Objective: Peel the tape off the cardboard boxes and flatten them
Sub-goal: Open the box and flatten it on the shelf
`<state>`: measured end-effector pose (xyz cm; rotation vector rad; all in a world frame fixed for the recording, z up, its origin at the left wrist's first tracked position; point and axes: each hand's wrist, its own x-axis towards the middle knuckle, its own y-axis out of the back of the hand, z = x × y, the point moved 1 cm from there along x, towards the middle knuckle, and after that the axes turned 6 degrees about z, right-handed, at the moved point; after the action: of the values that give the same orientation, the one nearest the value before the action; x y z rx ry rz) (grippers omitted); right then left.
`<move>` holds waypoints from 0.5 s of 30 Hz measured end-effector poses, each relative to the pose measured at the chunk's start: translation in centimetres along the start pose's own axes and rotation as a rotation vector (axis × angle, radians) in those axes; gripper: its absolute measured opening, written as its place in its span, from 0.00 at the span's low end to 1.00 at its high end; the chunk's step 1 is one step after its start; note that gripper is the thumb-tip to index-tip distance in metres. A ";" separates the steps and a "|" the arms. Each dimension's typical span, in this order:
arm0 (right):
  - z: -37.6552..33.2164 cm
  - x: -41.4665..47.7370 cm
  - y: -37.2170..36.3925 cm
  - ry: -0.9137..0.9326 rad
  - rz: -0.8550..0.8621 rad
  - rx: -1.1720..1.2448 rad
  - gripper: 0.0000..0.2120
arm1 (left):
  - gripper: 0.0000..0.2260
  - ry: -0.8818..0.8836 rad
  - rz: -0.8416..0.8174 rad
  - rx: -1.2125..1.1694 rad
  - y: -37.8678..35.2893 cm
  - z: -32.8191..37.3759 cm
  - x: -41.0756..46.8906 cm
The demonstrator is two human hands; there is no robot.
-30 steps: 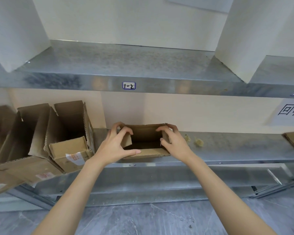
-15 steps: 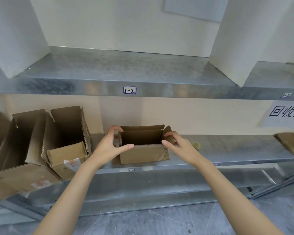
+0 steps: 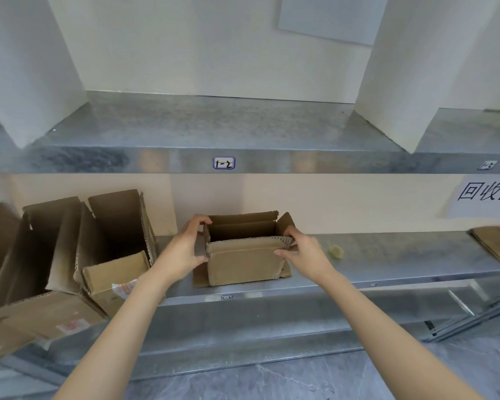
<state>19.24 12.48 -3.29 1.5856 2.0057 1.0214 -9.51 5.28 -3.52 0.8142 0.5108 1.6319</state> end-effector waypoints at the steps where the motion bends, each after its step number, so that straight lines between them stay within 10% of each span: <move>1: 0.0 0.2 0.2 0.011 0.004 0.025 0.12 | 0.35 0.003 0.021 -0.014 0.1 0.0 0.2; 15: 0.4 1.1 2.1 0.105 0.174 0.156 0.27 | 0.35 0.179 0.376 -0.081 -2.3 1.6 0.8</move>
<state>20.62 13.88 -1.87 1.8514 2.0909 1.0536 -6.79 6.44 -3.92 0.7378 0.4299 2.0727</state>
